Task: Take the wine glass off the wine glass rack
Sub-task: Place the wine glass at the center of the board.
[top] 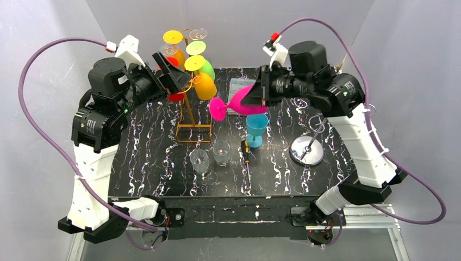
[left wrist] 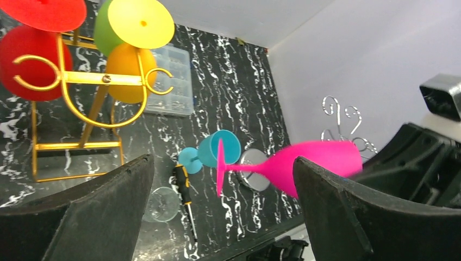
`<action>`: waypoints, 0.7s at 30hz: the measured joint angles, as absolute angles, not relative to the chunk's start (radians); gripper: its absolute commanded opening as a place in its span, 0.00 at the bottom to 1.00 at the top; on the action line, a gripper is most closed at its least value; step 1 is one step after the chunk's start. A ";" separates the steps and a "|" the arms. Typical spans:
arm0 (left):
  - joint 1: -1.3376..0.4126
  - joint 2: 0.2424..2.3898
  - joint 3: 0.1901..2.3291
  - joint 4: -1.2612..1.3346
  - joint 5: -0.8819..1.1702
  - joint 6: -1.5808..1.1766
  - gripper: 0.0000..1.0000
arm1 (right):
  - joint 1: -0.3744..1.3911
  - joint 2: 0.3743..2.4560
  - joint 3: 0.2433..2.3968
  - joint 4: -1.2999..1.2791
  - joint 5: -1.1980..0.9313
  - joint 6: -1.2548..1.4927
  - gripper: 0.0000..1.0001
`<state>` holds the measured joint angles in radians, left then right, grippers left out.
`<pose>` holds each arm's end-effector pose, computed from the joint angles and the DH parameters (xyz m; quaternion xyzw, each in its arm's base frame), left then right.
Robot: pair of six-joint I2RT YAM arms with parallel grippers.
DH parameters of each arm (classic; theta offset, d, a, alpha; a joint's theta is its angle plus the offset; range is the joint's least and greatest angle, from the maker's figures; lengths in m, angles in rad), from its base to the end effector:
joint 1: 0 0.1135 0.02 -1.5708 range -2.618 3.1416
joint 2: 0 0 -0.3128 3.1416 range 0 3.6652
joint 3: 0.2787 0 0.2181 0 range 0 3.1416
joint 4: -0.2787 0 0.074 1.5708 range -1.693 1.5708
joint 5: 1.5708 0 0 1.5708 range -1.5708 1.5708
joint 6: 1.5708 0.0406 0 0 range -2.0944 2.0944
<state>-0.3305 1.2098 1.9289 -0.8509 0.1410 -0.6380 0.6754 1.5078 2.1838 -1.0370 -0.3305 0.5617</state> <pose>0.1315 -0.0511 0.5744 -0.0690 0.7485 -0.3529 0.5571 0.1724 0.1550 0.5640 -0.1395 0.8047 0.4355 0.3785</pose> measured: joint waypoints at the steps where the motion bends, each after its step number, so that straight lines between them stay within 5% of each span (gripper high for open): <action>1: -0.331 1.210 1.935 -0.860 0.129 -0.625 0.98 | 0.711 1.510 2.182 -1.058 -0.314 0.554 0.01; 15: -0.331 1.213 1.944 -0.904 0.081 -0.564 0.98 | 1.107 1.562 2.192 -1.340 -0.020 0.518 0.01; 21: -0.331 1.213 1.944 -0.907 0.078 -0.557 0.98 | 1.170 1.558 1.994 -1.386 0.092 0.521 0.01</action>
